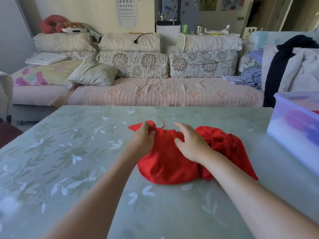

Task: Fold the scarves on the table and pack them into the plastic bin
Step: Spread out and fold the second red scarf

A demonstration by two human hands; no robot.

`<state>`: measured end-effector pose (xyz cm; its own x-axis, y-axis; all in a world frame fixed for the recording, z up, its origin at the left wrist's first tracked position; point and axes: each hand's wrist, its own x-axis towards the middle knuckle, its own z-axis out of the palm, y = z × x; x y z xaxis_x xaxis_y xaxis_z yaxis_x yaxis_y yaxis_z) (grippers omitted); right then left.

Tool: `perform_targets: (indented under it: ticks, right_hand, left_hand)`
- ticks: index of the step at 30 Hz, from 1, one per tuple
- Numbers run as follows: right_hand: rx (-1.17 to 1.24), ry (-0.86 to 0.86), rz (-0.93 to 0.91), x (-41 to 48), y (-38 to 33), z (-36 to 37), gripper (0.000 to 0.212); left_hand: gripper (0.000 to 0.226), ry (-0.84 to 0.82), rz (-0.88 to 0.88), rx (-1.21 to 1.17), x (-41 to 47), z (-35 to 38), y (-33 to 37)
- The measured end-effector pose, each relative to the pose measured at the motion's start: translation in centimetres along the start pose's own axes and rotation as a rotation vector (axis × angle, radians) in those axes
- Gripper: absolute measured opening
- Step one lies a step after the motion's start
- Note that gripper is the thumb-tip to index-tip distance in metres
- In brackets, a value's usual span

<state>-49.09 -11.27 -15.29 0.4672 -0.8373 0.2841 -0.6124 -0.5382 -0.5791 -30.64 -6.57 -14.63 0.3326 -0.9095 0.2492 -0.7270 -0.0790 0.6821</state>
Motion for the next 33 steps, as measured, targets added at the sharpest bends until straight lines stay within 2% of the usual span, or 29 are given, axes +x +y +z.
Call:
perform_targets:
  ticks: [2, 4, 5, 6, 7, 10, 12, 14, 16, 19, 21, 22, 24, 27, 29, 31, 33]
  right_hand:
    - [0.011, 0.094, 0.012, 0.0, 0.7, -1.9, 0.057]
    - [-0.022, 0.132, 0.03, -0.4, 1.8, -3.1, 0.056]
    - [-0.048, 0.13, 0.034, -0.6, 2.4, -3.4, 0.053]
    - [-0.079, 0.117, 0.032, -0.9, 3.0, -3.5, 0.05]
    - [-0.111, 0.1, 0.026, -1.3, 3.7, -3.4, 0.046]
    - [-0.23, -0.011, 0.03, -2.1, 4.8, -2.6, 0.041]
    - [-0.368, -0.112, 0.104, -2.3, 5.2, -2.1, 0.052]
    - [-0.442, -0.133, 0.152, -2.2, 5.6, -1.7, 0.043]
    - [-0.488, -0.016, 0.191, -1.7, 5.9, -1.6, 0.023]
    - [-0.473, 0.187, 0.389, -0.7, 6.5, -2.8, 0.03]
    - [-0.594, 0.181, 0.477, -0.4, 6.8, -3.6, 0.033]
    - [-0.678, 0.159, 0.457, -0.3, 6.9, -3.8, 0.032]
    - [-0.72, 0.158, 0.274, -0.1, 7.0, -3.4, 0.033]
    - [-0.522, 0.183, -0.143, 0.8, 5.9, -1.7, 0.045]
    - [-0.465, 0.094, -0.319, 1.5, 4.4, -0.7, 0.051]
    - [-0.492, -0.108, -0.293, 1.8, 4.1, 0.4, 0.051]
    - [-0.597, -0.263, -0.085, 2.1, 5.0, 1.2, 0.044]
  left_hand:
    - [0.025, -0.173, 0.174, -0.039, -1.1, 1.7, 2.8]
    - [0.03, -0.503, 0.324, 0.021, -2.9, 3.5, 5.2]
    - [0.031, -0.659, 0.359, 0.082, -3.7, 4.3, 5.9]
    - [0.031, -0.745, 0.361, 0.122, -4.1, 5.0, 6.2]
    - [0.03, -0.763, 0.339, 0.12, -4.3, 5.4, 6.2]
    - [0.024, -0.582, 0.2, 0.001, -4.0, 5.5, 5.2]
    - [0.023, -0.413, 0.188, 0.102, -3.4, 5.4, 3.7]
    - [0.02, -0.323, 0.19, 0.213, -3.1, 5.4, 2.0]
    - [0.032, -0.361, 0.111, 0.309, -3.2, 5.5, 0.9]
    - [0.054, -0.412, 0.019, 0.461, -3.4, 5.5, 0.2]
    - [0.059, -0.386, -0.003, 0.474, -3.2, 5.6, 0.1]
    - [0.059, -0.373, -0.017, 0.466, -3.0, 5.6, 0.1]
    - [0.054, -0.341, -0.055, 0.453, -2.7, 5.8, 0.1]
    - [0.046, -0.296, -0.094, 0.452, -2.4, 6.0, 0.1]
    - [0.043, -0.269, -0.11, 0.452, -2.3, 6.0, 0.0]
    - [0.038, -0.261, -0.101, 0.436, -2.3, 5.9, -0.2]
    - [0.028, -0.23, -0.095, 0.412, -2.4, 5.7, -0.4]
